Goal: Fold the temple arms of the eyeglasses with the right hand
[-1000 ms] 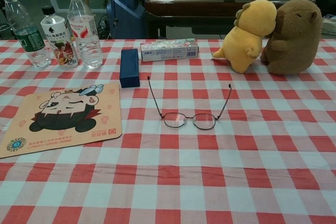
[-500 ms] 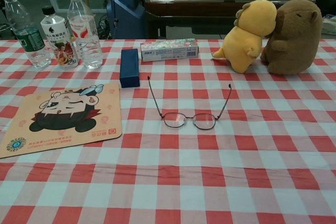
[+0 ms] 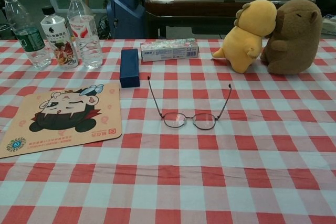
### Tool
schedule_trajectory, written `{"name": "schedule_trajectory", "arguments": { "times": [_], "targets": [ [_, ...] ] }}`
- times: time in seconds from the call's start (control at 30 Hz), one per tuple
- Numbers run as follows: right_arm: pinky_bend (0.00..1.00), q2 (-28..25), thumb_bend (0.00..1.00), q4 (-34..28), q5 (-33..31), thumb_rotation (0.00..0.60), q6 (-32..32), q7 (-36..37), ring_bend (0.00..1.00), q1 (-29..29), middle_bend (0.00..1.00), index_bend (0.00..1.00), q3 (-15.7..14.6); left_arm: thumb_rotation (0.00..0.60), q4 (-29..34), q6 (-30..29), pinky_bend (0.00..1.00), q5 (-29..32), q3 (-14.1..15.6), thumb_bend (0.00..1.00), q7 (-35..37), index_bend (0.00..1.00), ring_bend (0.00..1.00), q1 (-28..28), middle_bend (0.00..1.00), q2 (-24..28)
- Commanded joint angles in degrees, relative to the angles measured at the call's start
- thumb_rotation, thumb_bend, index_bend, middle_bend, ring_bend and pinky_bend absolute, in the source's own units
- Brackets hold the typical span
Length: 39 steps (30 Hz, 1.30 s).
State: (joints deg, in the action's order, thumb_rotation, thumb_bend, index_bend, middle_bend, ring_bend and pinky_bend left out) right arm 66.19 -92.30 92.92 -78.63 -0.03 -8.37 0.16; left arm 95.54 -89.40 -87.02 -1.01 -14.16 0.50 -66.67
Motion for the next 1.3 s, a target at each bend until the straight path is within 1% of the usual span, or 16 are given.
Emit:
{"name": "schedule_trajectory", "arguments": {
  "times": [0.03, 0.07, 0.13, 0.2, 0.23, 0.27, 0.33, 0.43, 0.47, 0.63, 0.8, 0.9, 1.03, 1.3],
  "targets": [
    [0.25, 0.5, 0.09, -0.6, 0.2, 0.600, 0.7, -1.2, 0.20, -0.9, 0.26, 0.00, 0.5, 0.600, -0.1, 0.1, 0.00, 0.1, 0.0, 0.25, 0.1, 0.00, 0.00, 0.0, 0.00, 0.0],
    [0.36, 0.7, 0.09, -0.9, 0.3, 0.600, 0.9, -1.4, 0.31, -1.2, 0.36, 0.00, 0.6, 0.600, -0.1, 0.1, 0.00, 0.1, 0.0, 0.25, 0.1, 0.00, 0.00, 0.0, 0.00, 0.0],
    [0.62, 0.9, 0.12, -1.5, 0.8, 0.600, 1.9, -1.4, 0.58, -2.3, 0.58, 0.00, 0.7, 0.600, -0.2, 0.0, 0.00, 0.0, 0.1, 0.25, 0.2, 0.00, 0.00, 0.0, 0.00, 0.0],
    [0.80, 0.8, 0.18, -2.3, 0.8, 0.600, 3.9, -0.9, 0.79, -3.6, 0.75, 0.00, 0.7, 0.600, -0.2, 0.0, 0.00, 0.0, 0.1, 0.25, 0.3, 0.00, 0.00, -0.1, 0.00, -0.1],
    [0.86, 0.8, 0.21, -2.8, 0.6, 0.600, 5.1, -0.9, 0.87, -4.2, 0.82, 0.00, 0.6, 0.600, -0.3, 0.0, 0.00, 0.0, 0.1, 0.25, 0.3, 0.00, 0.00, -0.1, 0.00, -0.1],
    [0.89, 0.7, 0.23, -3.3, 0.4, 0.600, 6.3, -0.9, 0.91, -4.8, 0.85, 0.00, 0.5, 0.600, -0.3, -0.1, 0.00, -0.1, 0.1, 0.25, 0.3, 0.00, 0.00, -0.1, 0.00, -0.1],
    [0.97, 0.6, 0.31, -4.2, -0.1, 0.600, 8.3, -1.4, 0.98, -6.0, 0.93, 0.00, 0.5, 0.600, -0.3, -0.1, 0.00, -0.1, 0.1, 0.25, 0.3, 0.00, 0.00, -0.1, 0.00, -0.1],
    [1.00, 1.0, 0.44, -6.3, -1.5, 0.600, 12.1, -3.5, 1.00, -7.9, 0.99, 0.00, 0.6, 0.600, -0.2, -0.2, 0.00, -0.1, 0.1, 0.25, 0.3, 0.00, 0.00, -0.2, 0.00, 0.0],
    [1.00, 1.3, 0.47, -7.0, -2.0, 0.600, 13.3, -4.3, 1.00, -8.5, 1.00, 0.00, 0.6, 0.600, -0.2, -0.2, 0.00, -0.1, 0.1, 0.25, 0.3, 0.00, 0.00, -0.2, 0.00, 0.0],
    [1.00, 3.5, 0.63, -8.9, -5.0, 0.600, 18.1, -8.2, 1.00, -11.4, 1.00, 0.00, 1.3, 0.600, -0.1, -0.2, 0.00, -0.1, 0.1, 0.25, 0.4, 0.00, 0.00, -0.2, 0.00, 0.1],
    [1.00, 6.2, 0.75, -8.8, -7.1, 0.600, 20.8, -10.4, 1.00, -13.7, 1.00, 0.00, 2.0, 0.600, -0.4, -0.2, 0.00, 0.1, 0.1, 0.25, 0.7, 0.00, 0.00, -0.3, 0.00, 0.1],
    [1.00, 7.8, 0.77, -8.7, -8.0, 0.600, 21.4, -11.8, 1.00, -14.8, 1.00, 0.00, 2.5, 0.600, -0.7, -0.2, 0.00, 0.3, 0.1, 0.25, 1.0, 0.00, 0.00, -0.4, 0.00, 0.0],
    [1.00, 9.2, 0.77, -8.6, -9.3, 0.600, 21.9, -13.8, 1.00, -15.9, 1.00, 0.00, 3.0, 0.600, -0.9, -0.2, 0.00, 0.4, 0.0, 0.25, 1.2, 0.00, 0.00, -0.4, 0.00, 0.1],
    [1.00, 11.0, 0.78, -8.3, -10.7, 0.600, 21.4, -16.5, 1.00, -16.4, 1.00, 0.00, 2.4, 0.600, -1.2, -0.4, 0.00, 0.7, 0.1, 0.25, 1.7, 0.00, 0.00, -0.7, 0.00, 0.2]
  ]
}}
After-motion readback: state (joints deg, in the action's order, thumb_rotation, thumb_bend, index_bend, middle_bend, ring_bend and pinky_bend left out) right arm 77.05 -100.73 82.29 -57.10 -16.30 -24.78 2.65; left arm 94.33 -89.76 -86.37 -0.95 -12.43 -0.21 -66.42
